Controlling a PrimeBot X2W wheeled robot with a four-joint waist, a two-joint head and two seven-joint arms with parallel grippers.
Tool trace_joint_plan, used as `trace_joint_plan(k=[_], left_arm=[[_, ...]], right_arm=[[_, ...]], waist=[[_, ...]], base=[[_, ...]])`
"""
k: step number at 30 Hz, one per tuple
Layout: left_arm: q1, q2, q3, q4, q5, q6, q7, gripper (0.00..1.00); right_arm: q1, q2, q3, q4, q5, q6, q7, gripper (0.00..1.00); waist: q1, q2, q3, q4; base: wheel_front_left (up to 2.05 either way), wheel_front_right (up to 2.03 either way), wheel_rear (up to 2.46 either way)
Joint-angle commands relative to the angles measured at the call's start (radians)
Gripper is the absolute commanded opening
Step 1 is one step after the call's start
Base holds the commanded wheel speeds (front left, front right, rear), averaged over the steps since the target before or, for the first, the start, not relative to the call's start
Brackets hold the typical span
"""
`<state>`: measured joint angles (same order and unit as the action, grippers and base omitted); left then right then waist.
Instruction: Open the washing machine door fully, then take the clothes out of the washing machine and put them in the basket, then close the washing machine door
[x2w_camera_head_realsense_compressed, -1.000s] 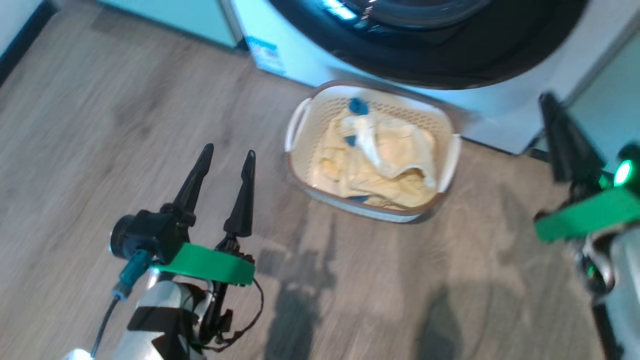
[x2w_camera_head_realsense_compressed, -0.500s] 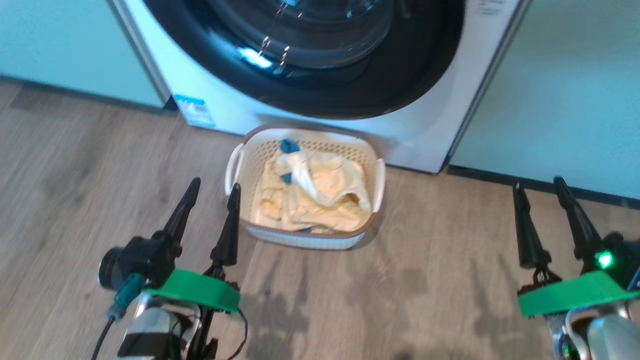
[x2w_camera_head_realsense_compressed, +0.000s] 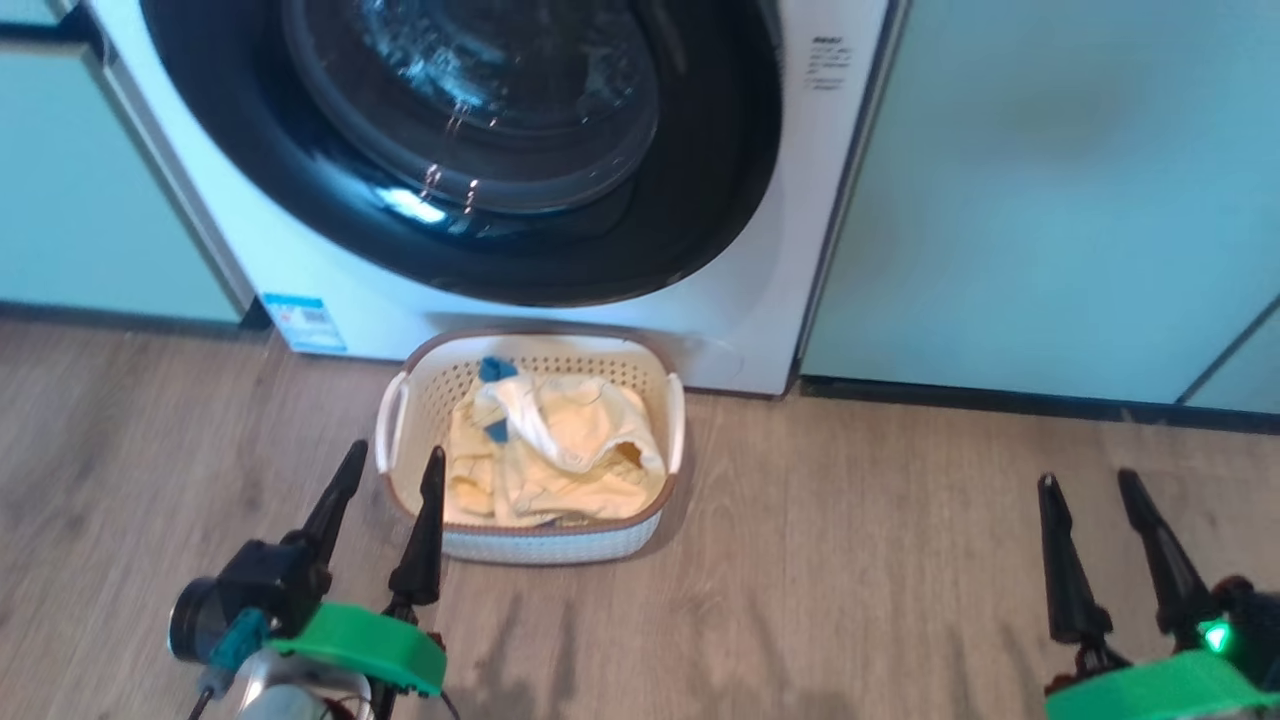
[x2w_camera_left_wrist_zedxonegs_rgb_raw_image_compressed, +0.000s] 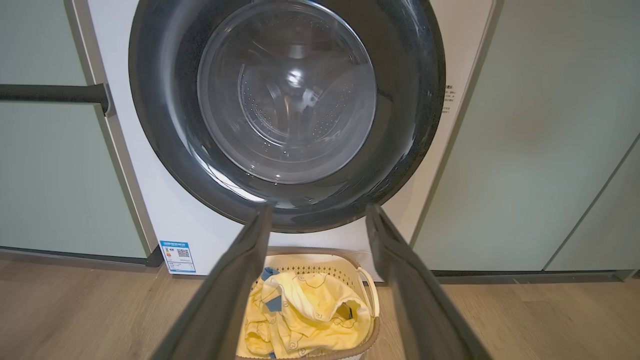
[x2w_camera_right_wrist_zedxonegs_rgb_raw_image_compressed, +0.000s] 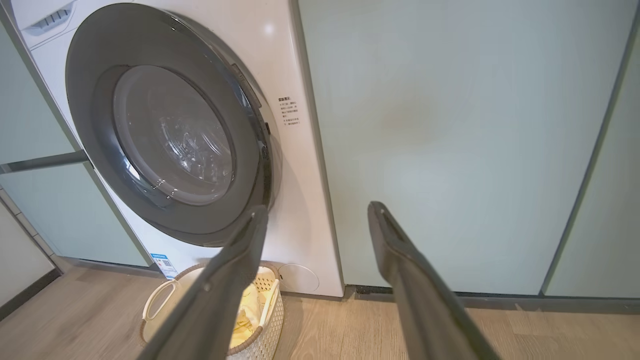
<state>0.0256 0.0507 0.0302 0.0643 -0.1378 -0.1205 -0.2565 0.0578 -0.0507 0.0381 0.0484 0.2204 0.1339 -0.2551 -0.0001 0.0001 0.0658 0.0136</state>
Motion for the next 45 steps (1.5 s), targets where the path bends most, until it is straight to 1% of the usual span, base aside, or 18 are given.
trace_joint_plan(k=[1,6,11,45], left_arm=[[-0.013,0.016,0.038,-0.028,0.003,0.000,-0.005,1.00],[0.011,0.015,0.047,-0.024,0.000,0.000,-0.005,1.00],[0.020,0.014,0.046,-0.021,0.002,0.000,-0.005,1.00],[0.001,0.009,0.040,-0.008,-0.004,-0.001,-0.005,1.00]], right_arm=[[-0.009,0.000,0.020,-0.044,0.005,-0.003,-0.007,1.00],[0.030,0.000,0.019,-0.062,0.014,-0.003,-0.007,1.00],[0.048,0.000,0.020,-0.072,0.018,-0.003,-0.007,1.00],[0.032,0.000,0.021,-0.067,0.033,-0.003,-0.007,1.00]], waist=[[0.0001,-0.0001,-0.018,-0.018],[0.0001,-0.0001,-0.040,-0.039],[0.0001,-0.0001,-0.046,-0.045],[0.0001,-0.0001,-0.033,-0.041]], base=[[0.00,0.00,0.00],[0.00,0.00,0.00],[0.00,0.00,0.00],[0.00,0.00,0.00]])
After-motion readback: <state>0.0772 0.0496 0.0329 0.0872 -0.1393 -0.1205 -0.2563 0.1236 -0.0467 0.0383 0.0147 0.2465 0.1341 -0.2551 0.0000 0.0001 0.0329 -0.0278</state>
